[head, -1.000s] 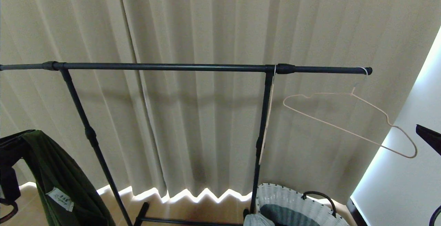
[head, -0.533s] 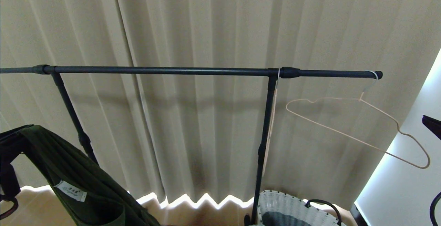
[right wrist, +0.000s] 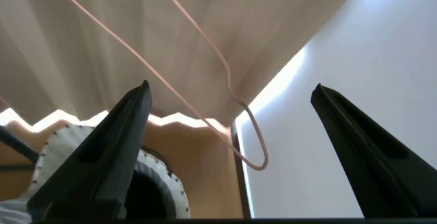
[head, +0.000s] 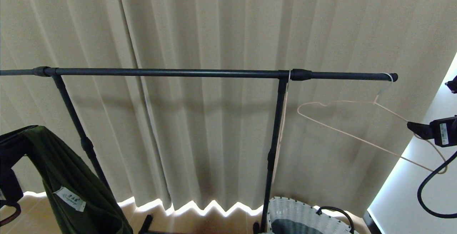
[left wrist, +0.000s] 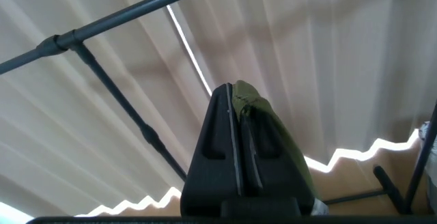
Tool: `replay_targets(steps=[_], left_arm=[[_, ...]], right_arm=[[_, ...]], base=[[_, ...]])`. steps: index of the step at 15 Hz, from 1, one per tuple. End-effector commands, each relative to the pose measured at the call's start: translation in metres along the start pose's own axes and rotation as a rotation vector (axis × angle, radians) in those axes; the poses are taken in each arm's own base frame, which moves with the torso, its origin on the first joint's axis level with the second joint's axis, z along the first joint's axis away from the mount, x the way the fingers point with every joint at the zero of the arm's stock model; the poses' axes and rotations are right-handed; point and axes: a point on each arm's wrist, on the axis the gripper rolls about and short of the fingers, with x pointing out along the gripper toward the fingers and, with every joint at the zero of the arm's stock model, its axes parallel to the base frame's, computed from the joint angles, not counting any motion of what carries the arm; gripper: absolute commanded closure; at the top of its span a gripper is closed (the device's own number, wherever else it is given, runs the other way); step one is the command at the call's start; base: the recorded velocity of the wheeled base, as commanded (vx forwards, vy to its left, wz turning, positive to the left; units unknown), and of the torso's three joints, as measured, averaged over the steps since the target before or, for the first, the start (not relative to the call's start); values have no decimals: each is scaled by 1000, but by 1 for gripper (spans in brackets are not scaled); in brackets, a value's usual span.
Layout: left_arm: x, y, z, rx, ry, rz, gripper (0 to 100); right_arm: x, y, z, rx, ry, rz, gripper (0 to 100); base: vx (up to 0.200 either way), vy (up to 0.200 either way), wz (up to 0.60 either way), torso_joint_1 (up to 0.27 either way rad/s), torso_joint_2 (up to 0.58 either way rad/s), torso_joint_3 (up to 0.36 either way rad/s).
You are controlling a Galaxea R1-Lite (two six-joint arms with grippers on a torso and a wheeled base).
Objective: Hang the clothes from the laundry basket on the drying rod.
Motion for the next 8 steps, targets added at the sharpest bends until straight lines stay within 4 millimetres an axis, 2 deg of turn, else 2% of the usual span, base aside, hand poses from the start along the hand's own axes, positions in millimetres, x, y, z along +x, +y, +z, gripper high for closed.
replay_targets(steps=[1, 4, 8], left_arm=[[0, 0, 0, -1, 0, -1, 100], [-1, 0, 0, -1, -3, 0, 100], [-1, 0, 0, -1, -3, 0, 100]], right_arm=[[42, -1, 4, -5, 39, -32, 0], [62, -5, 5, 6, -1, -199, 0], [72, -9, 2, -28, 24, -262, 0]], base=[[0, 0, 0, 0, 0, 0], [0, 0, 0, 0, 0, 0], [0, 0, 0, 0, 0, 0]])
